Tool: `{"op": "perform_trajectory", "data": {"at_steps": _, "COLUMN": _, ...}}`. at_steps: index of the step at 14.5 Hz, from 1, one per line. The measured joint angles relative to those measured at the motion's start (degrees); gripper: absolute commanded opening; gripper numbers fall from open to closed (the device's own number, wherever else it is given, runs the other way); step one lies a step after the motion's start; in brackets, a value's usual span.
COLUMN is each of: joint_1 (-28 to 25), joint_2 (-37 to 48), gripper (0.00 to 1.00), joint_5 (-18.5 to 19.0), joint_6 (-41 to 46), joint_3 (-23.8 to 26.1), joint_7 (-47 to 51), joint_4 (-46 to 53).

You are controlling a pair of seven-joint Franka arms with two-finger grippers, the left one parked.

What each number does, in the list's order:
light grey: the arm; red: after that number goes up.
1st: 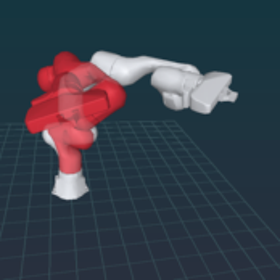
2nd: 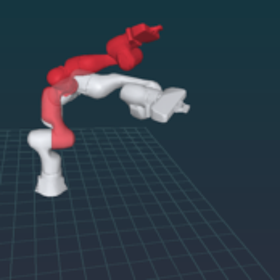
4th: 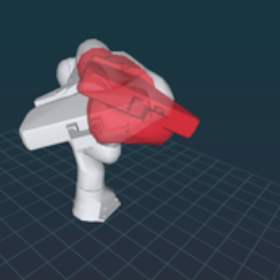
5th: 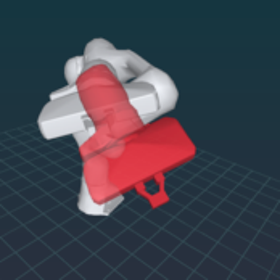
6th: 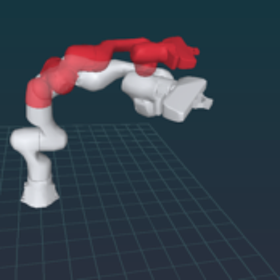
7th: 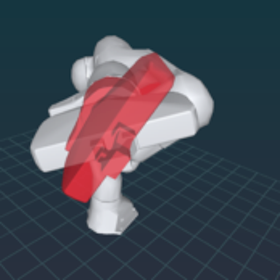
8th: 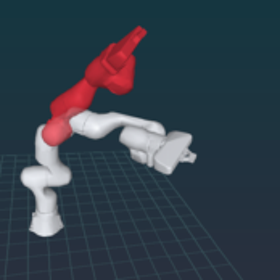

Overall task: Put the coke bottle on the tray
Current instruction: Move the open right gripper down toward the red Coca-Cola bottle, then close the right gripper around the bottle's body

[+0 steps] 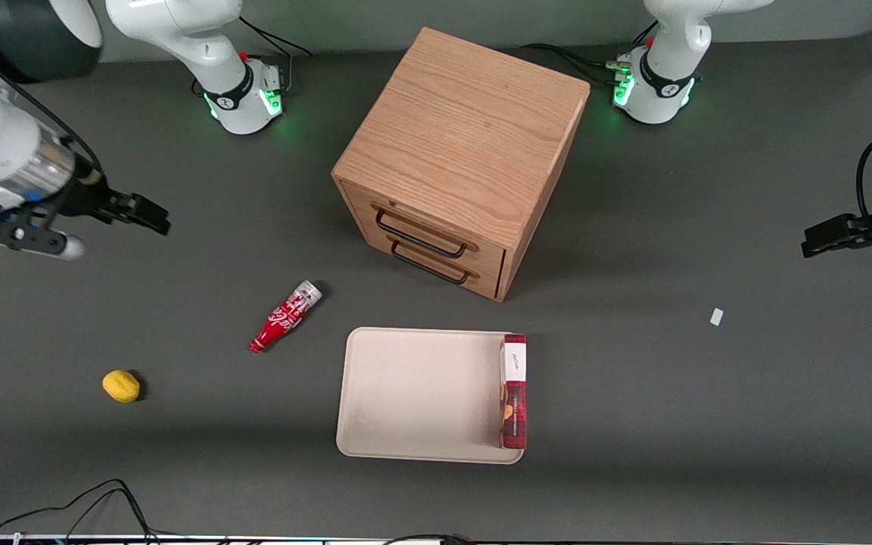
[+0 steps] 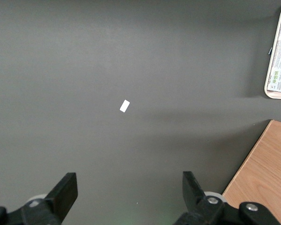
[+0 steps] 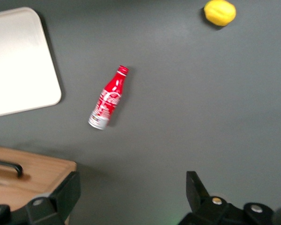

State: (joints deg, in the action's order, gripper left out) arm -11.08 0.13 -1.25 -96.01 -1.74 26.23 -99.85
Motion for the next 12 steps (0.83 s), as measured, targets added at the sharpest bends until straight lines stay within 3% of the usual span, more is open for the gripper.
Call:
{"op": "perform_trajectory", "data": {"at_steps": 6, "joint_1": -0.4, "joint_2": -10.4, "gripper": 1.00, "joint_5": -0.1, "joint_6": -19.0, "joint_3": 3.4, "joint_7": 18.6, "joint_4": -7.4}}
{"op": "perform_trajectory", "data": {"at_steps": 12, "joint_1": -0.4, "joint_2": -20.2, "gripper": 1.00, "joint_5": -0.1, "joint_6": -36.2, "joint_3": 4.6, "joint_7": 30.2, "joint_4": -16.6}}
